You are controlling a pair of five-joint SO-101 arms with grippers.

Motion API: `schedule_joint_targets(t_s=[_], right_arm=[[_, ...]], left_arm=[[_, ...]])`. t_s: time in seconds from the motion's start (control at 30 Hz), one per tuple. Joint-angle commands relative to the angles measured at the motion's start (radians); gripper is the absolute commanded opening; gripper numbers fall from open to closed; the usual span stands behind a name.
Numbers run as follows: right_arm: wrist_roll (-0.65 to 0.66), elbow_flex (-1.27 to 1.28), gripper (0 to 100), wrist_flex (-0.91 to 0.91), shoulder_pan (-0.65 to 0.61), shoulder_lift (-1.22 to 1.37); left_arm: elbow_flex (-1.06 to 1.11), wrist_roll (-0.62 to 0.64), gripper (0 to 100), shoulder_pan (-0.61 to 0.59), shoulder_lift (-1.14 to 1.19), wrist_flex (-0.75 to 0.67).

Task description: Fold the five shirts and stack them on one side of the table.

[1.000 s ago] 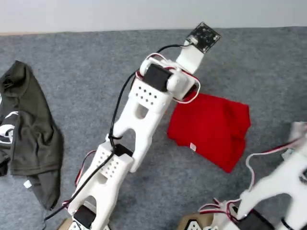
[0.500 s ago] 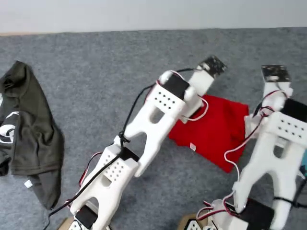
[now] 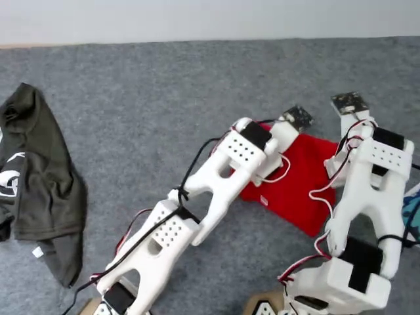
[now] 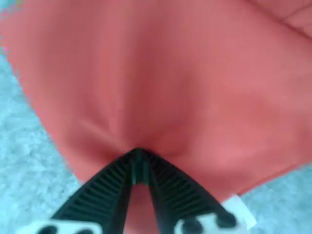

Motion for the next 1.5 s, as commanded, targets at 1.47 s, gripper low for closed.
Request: schedule_joint_targets(t_s=[1.47], right_arm=[[0.287,-0.097,20.7,-0.291,0.005,0.163]], left_arm=[[-0.165,-0.020,0,-0.021,0.041,0.061]])
